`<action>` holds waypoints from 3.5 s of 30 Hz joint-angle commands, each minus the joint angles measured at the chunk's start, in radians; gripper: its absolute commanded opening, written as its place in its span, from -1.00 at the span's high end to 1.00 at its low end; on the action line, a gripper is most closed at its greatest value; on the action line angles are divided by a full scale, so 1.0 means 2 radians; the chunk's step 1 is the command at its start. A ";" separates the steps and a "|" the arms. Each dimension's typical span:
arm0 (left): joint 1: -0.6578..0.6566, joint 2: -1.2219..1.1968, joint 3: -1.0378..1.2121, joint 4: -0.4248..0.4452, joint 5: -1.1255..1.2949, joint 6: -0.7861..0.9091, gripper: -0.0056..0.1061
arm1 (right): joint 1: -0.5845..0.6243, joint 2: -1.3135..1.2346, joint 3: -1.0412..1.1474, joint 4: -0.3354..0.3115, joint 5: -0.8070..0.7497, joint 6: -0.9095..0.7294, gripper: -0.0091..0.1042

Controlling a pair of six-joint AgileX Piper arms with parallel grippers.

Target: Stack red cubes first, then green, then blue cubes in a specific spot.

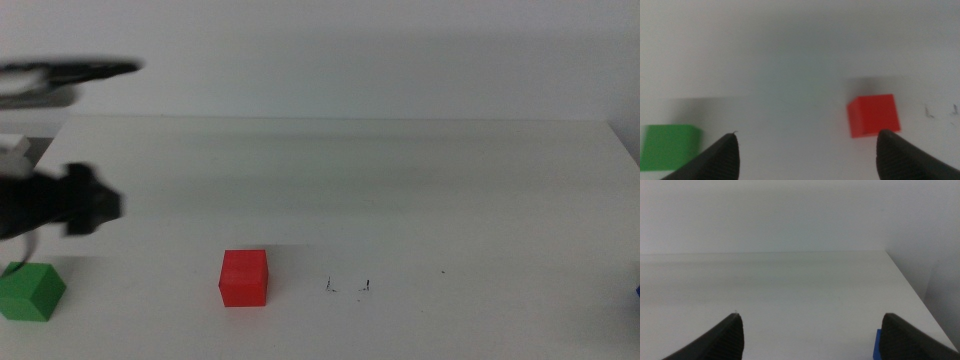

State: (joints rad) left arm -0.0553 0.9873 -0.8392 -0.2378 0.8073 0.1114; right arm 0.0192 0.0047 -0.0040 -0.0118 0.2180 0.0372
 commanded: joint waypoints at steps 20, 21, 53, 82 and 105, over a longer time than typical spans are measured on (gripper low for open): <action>-0.242 0.347 -0.170 0.148 0.059 -0.325 -0.78 | -0.005 -0.002 0.002 -0.004 -0.004 -0.005 -0.80; -0.242 0.354 -0.170 0.149 0.054 -0.327 -0.78 | -0.005 -0.002 0.002 -0.004 -0.004 -0.005 -0.80; -0.348 0.497 -0.391 0.170 0.117 -0.422 0.69 | -0.005 -0.002 0.002 -0.004 -0.004 -0.005 -0.80; -0.346 0.580 -0.411 0.160 0.096 -0.444 -0.75 | -0.005 -0.002 0.002 -0.004 -0.004 -0.005 -0.80; 0.026 0.207 -0.117 0.143 0.153 -0.086 -0.78 | -0.005 -0.002 0.002 -0.004 -0.004 -0.005 -0.80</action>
State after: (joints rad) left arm -0.0637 1.4080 -1.0902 0.1144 1.1347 -0.1551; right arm 0.0192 0.0047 -0.0040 -0.0118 0.2180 0.0372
